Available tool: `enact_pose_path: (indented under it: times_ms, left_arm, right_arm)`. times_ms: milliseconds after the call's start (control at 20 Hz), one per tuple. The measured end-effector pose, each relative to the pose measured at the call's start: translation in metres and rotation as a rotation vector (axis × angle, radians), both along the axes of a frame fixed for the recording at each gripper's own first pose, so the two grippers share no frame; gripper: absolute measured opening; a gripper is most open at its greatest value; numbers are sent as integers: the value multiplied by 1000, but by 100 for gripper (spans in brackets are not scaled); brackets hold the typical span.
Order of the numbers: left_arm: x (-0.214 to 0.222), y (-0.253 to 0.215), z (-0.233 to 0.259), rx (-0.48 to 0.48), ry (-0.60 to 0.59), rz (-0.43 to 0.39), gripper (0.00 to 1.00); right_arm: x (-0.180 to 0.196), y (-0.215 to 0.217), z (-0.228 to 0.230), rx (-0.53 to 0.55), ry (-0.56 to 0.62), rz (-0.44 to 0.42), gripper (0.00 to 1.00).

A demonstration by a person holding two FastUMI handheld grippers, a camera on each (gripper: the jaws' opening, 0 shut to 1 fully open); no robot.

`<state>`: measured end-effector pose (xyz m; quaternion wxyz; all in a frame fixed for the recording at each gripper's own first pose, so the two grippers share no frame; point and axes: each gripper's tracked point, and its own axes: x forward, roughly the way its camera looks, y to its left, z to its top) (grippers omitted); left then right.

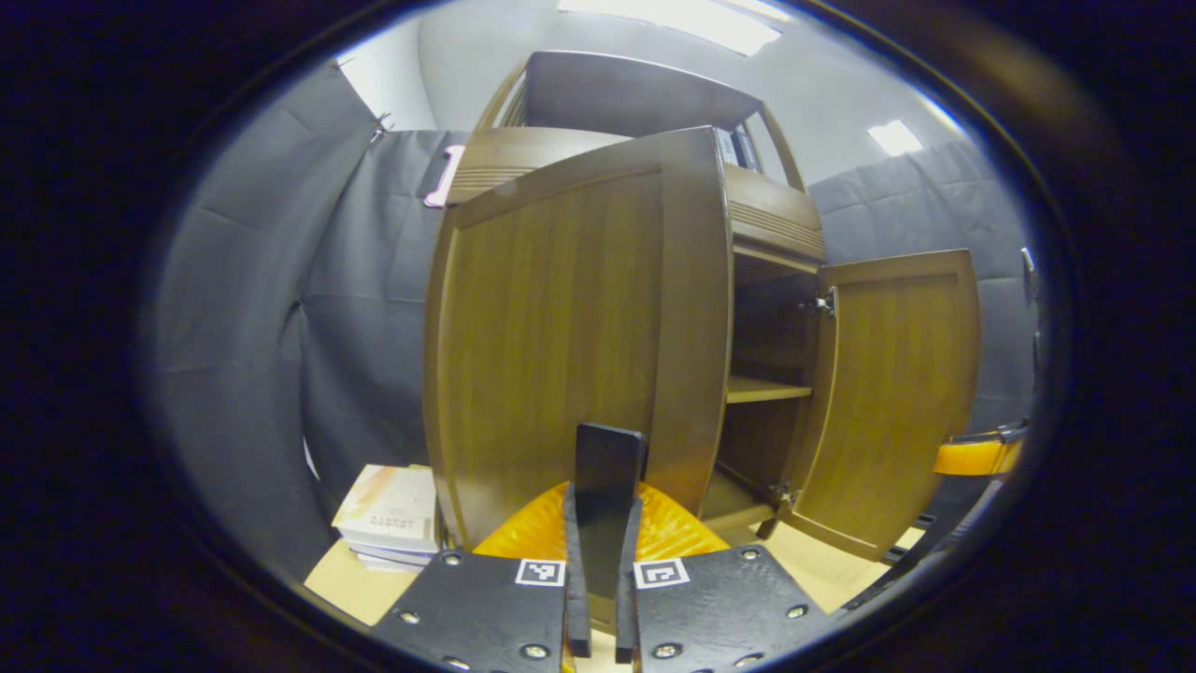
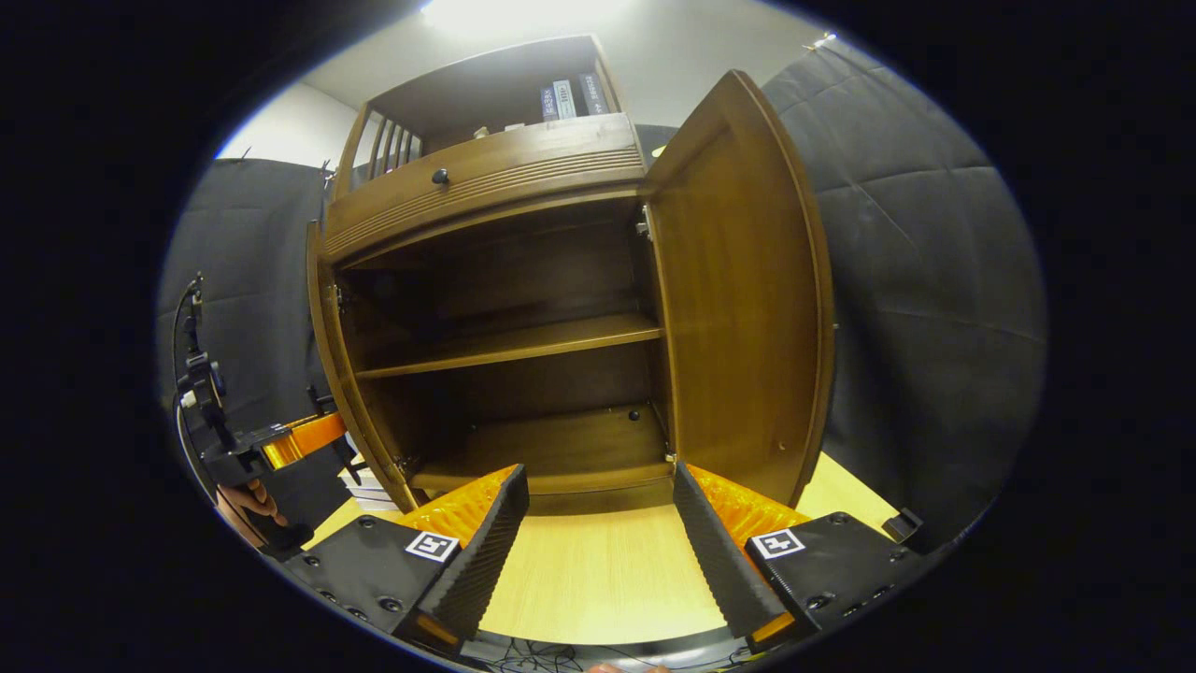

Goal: Open the right door of the double-door shoe cabinet with the right hand, and open the left door with the left hand.

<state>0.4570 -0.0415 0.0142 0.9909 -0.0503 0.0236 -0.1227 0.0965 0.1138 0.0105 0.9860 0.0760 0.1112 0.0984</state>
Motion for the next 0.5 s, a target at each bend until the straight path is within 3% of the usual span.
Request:
enact_pose_path:
  times_ms: [450, 500]
  left_arm:
    - [-2, 20, 15, -30, -1, 74, 13]
    - [-2, 23, 14, -31, -4, 81, 13]
  right_arm:
    - [11, 41, -4, -2, 8, 97, 93]
    - [12, 47, -4, -2, 9, 108, 98]
